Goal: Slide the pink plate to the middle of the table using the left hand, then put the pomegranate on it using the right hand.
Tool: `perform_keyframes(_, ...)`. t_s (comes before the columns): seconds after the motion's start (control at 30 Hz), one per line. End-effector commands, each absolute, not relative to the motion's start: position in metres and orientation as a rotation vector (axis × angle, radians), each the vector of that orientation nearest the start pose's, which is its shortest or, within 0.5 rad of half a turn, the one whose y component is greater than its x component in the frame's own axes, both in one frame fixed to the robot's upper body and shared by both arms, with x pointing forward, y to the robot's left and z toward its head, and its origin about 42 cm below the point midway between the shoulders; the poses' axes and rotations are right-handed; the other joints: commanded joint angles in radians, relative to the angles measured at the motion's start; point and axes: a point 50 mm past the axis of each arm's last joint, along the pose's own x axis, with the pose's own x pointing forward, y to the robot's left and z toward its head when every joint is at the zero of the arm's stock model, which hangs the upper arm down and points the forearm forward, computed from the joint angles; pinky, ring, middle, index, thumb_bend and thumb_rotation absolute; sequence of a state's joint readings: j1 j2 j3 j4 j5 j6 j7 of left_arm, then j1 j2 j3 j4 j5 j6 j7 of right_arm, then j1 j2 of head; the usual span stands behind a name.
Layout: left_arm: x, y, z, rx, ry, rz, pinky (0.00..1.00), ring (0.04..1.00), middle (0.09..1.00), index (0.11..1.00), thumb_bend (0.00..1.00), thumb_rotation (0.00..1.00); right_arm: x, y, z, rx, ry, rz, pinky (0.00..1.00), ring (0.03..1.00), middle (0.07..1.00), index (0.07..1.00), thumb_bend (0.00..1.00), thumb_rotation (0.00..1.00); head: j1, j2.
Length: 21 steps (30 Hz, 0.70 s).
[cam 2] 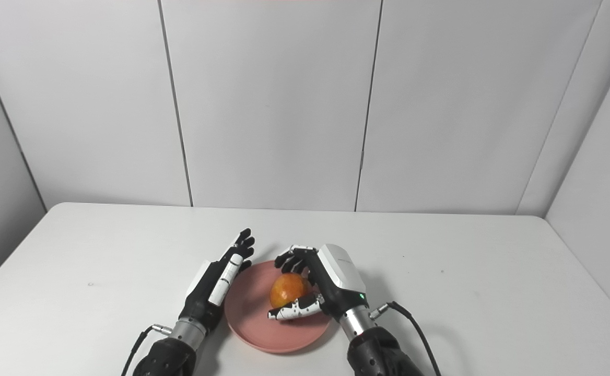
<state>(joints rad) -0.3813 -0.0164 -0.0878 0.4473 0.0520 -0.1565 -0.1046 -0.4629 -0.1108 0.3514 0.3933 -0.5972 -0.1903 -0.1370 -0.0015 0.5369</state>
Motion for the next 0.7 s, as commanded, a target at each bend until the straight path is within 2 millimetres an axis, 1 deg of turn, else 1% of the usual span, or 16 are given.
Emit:
perform_keyframes(0.0, 0.39, 0.138, 0.102, 0.07, -0.073, -0.292, 0.94, 0.972, 0.981, 0.962, 0.51, 1.0, 0.413, -0.121, 0.159, -0.802, -0.483, 0.329, 0.42, 0.403, 0.482, 0.552, 0.51, 0.0, -0.001, 0.002)
perform_keyframes(0.03, 0.39, 0.138, 0.102, 0.066, -0.072, -0.292, 0.94, 0.972, 0.981, 0.962, 0.51, 1.0, 0.412, -0.121, 0.158, -0.804, -0.489, 0.332, 0.43, 0.408, 0.487, 0.55, 0.51, 0.0, -0.003, 0.002)
perform_keyframes(0.07, 0.39, 0.138, 0.102, 0.063, -0.071, -0.292, 0.94, 0.973, 0.984, 0.964, 0.51, 1.0, 0.412, -0.122, 0.158, -0.805, -0.492, 0.334, 0.5, 0.532, 0.595, 0.525, 0.51, 0.07, -0.003, 0.002)
perform_keyframes(0.13, 0.39, 0.139, 0.102, 0.059, -0.071, -0.297, 0.95, 0.976, 0.99, 0.97, 0.52, 1.0, 0.41, -0.122, 0.158, -0.808, -0.496, 0.34, 0.61, 0.691, 0.733, 0.502, 0.51, 0.13, -0.002, 0.003)
perform_keyframes(0.17, 0.39, 0.139, 0.102, 0.059, -0.07, -0.299, 0.95, 0.976, 0.991, 0.97, 0.52, 1.0, 0.409, -0.122, 0.159, -0.809, -0.5, 0.344, 0.61, 0.7, 0.74, 0.501, 0.51, 0.14, -0.002, 0.004)
perform_keyframes(0.2, 0.39, 0.14, 0.102, 0.059, -0.069, -0.3, 0.95, 0.975, 0.99, 0.97, 0.52, 1.0, 0.408, -0.122, 0.159, -0.81, -0.502, 0.346, 0.67, 0.762, 0.794, 0.677, 0.57, 0.23, -0.002, 0.004)
perform_keyframes(0.27, 0.39, 0.14, 0.102, 0.062, -0.069, -0.3, 0.95, 0.975, 0.989, 0.97, 0.52, 1.0, 0.406, -0.123, 0.161, -0.809, -0.506, 0.349, 0.72, 0.811, 0.837, 0.784, 0.6, 0.31, -0.003, 0.004)
perform_keyframes(0.3, 0.391, 0.14, 0.102, 0.065, -0.07, -0.297, 0.95, 0.974, 0.989, 0.97, 0.52, 1.0, 0.405, -0.124, 0.162, -0.795, -0.512, 0.352, 0.73, 0.82, 0.846, 0.799, 0.61, 0.33, -0.004, 0.005)
perform_keyframes(0.4, 0.39, 0.141, 0.102, 0.072, -0.07, -0.291, 0.94, 0.97, 0.985, 0.969, 0.52, 1.0, 0.4, -0.127, 0.165, -0.746, -0.519, 0.36, 0.81, 0.895, 0.918, 0.87, 0.62, 0.5, -0.005, 0.005)
perform_keyframes(0.47, 0.39, 0.141, 0.102, 0.068, -0.066, -0.289, 0.94, 0.969, 0.984, 0.965, 0.52, 1.0, 0.397, -0.13, 0.166, -0.713, -0.518, 0.367, 0.85, 0.926, 0.947, 0.903, 0.63, 0.57, -0.005, 0.006)
perform_keyframes(0.53, 0.39, 0.141, 0.102, 0.068, -0.065, -0.289, 0.94, 0.97, 0.984, 0.966, 0.52, 1.0, 0.394, -0.133, 0.167, -0.674, -0.519, 0.369, 0.86, 0.936, 0.955, 0.915, 0.64, 0.59, -0.005, 0.006)
perform_keyframes(0.57, 0.39, 0.141, 0.102, 0.066, -0.066, -0.289, 0.94, 0.97, 0.985, 0.967, 0.52, 1.0, 0.392, -0.135, 0.168, -0.66, -0.519, 0.369, 0.88, 0.948, 0.965, 0.93, 0.64, 0.63, -0.005, 0.006)
perform_keyframes(0.67, 0.39, 0.142, 0.102, 0.067, -0.065, -0.291, 0.95, 0.973, 0.986, 0.971, 0.51, 1.0, 0.388, -0.139, 0.168, -0.622, -0.521, 0.358, 0.89, 0.963, 0.98, 0.957, 0.63, 0.69, -0.008, 0.005)
